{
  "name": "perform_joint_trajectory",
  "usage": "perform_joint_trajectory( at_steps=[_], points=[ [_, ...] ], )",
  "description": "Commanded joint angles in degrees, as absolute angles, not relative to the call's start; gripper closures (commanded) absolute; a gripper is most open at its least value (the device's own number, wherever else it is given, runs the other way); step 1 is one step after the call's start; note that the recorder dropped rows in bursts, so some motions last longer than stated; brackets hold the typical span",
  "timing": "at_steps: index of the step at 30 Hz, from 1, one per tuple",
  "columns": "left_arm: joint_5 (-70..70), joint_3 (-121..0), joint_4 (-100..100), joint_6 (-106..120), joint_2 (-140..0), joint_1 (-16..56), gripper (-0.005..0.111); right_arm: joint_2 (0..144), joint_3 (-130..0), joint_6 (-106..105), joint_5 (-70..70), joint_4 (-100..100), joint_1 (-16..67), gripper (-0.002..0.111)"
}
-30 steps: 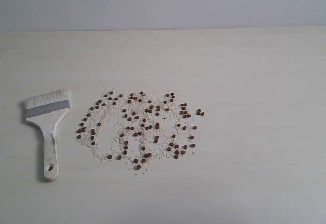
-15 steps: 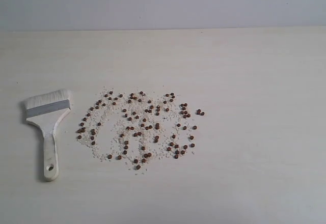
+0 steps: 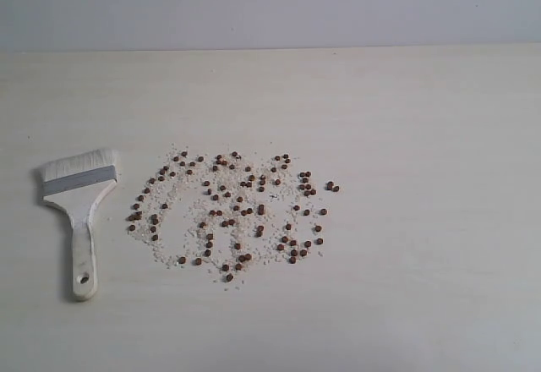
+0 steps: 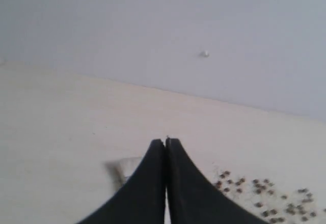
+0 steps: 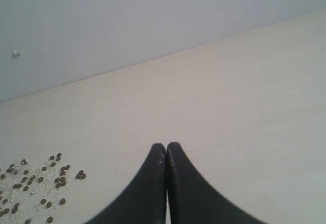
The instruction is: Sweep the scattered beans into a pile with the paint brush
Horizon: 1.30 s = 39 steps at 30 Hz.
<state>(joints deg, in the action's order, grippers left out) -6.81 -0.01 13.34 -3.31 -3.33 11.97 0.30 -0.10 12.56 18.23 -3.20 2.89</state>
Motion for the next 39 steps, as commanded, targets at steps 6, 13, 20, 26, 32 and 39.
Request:
perform_joint_trajectory(
  at_steps=[6,13,20,26,32,39],
  points=[
    [8.6,0.0,28.2,-12.6,-3.1,11.9,0.107,0.0,0.0,12.2,17.9,-2.9,2.7,0.108],
    [8.0,-14.0,25.9,-8.8,-14.1,11.9,0.107,0.0,0.0,12.2,17.9,-2.9,2.7,0.108],
    [-21.2,-36.1,21.4,-1.7,-43.3,11.9,0.107,0.0,0.0,12.2,17.9,-2.9,2.7,0.108],
    [-45.8,-49.0,15.4,-1.8,-66.0,12.1,0.107,0.0,0.0,12.2,17.9,-2.9,2.7,0.108],
    [-48.0,-49.6,0.4,-22.0,-74.9,20.7,0.107,0.0,0.0,12.2,17.9,-2.9,2.7,0.108],
    [-48.1,-49.6,-10.5,-42.2,-81.7,35.3,0.107,0.0,0.0,12.2,17.9,-2.9,2.7,0.108]
  ],
)
